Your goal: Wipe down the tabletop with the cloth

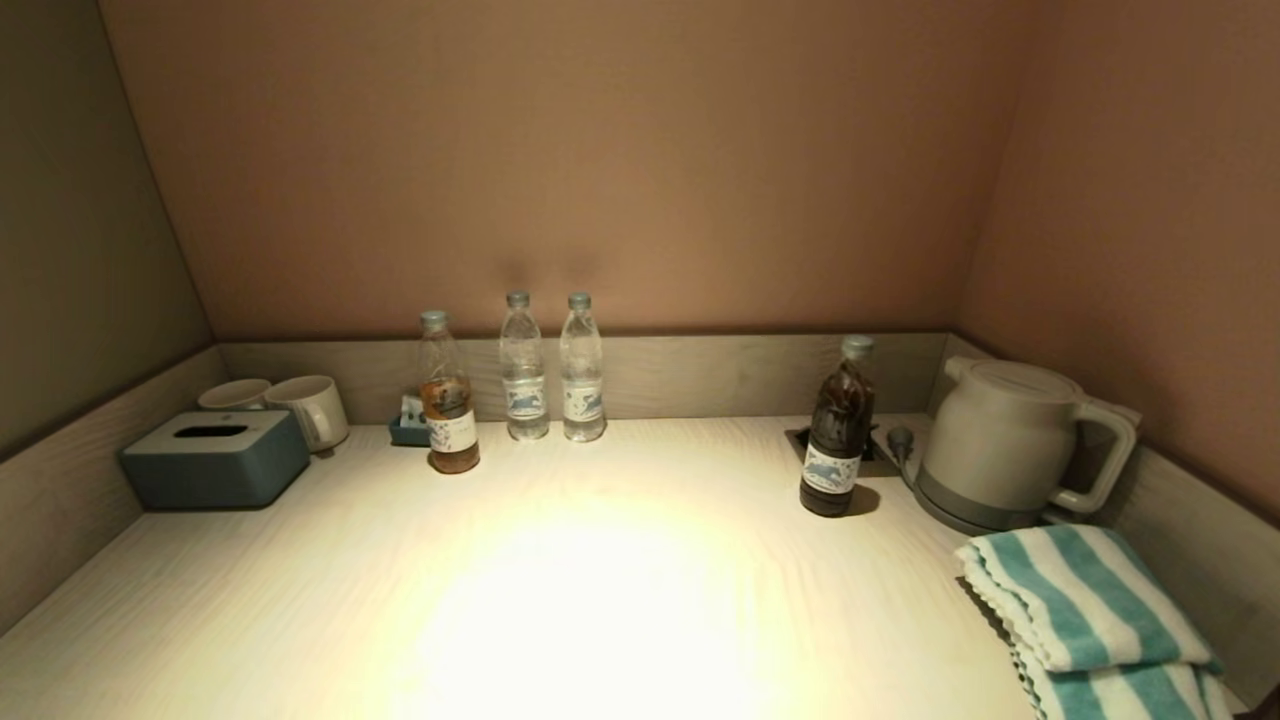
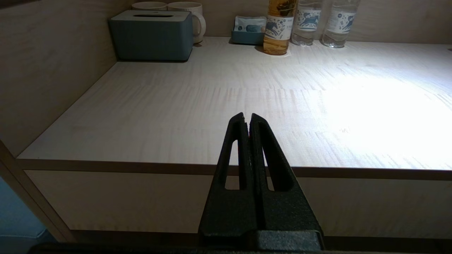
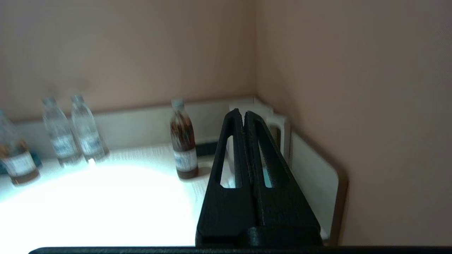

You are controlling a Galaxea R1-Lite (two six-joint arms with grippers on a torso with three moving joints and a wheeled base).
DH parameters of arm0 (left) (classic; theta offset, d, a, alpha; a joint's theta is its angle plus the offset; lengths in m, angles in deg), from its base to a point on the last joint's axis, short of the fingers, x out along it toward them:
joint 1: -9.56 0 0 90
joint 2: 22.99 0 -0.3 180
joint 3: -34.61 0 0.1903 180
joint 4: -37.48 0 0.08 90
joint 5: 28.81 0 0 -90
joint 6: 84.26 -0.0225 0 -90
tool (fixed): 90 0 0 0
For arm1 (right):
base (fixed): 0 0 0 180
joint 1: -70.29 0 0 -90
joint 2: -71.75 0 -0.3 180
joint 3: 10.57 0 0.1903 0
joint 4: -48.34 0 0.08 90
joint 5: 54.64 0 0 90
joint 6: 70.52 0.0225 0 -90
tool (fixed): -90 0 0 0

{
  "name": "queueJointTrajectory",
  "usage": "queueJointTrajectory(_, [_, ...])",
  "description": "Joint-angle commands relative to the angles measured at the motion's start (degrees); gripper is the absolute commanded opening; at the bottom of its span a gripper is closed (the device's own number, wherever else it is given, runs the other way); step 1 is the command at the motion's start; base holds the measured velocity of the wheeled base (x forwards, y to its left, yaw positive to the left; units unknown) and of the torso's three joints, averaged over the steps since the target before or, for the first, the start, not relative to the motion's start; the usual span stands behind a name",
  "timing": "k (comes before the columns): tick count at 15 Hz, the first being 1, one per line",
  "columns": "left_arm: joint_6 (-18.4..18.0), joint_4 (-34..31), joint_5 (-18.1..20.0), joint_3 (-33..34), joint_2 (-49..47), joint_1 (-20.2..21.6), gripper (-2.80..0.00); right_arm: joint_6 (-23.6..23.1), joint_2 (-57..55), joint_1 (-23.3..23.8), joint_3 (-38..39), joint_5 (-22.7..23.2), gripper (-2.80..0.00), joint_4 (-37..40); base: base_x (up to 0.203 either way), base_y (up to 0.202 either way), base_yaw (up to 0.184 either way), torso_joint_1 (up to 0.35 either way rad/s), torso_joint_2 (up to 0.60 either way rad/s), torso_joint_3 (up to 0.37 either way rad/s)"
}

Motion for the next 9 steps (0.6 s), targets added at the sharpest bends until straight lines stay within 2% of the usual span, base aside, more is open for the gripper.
queueJointTrajectory(1, [0.1,0.0,0.0,0.0,-0.1,0.0,-2.8,-0.5,0.1,0.0,7.7,-0.4,-2.8,-12.2,0.0,0.0,0.0,0.0,0.0,0.0])
queueJointTrajectory(3, [0.0,0.0,0.0,0.0,-0.1,0.0,-2.8,-0.9,-0.9,0.5,12.0,-0.5,-2.8,-16.2,0.0,0.0,0.0,0.0,0.0,0.0])
queueJointTrajectory(6, [0.0,0.0,0.0,0.0,-0.1,0.0,-2.8,-1.0,-0.9,-2.5,13.9,-2.1,-2.8,-16.7,0.0,0.0,0.0,0.0,0.0,0.0])
queueJointTrajectory(9, [0.0,0.0,0.0,0.0,-0.1,0.0,-2.8,-1.1,2.4,-2.4,17.5,-2.8,-2.8,-16.8,0.0,0.0,0.0,0.0,0.0,0.0])
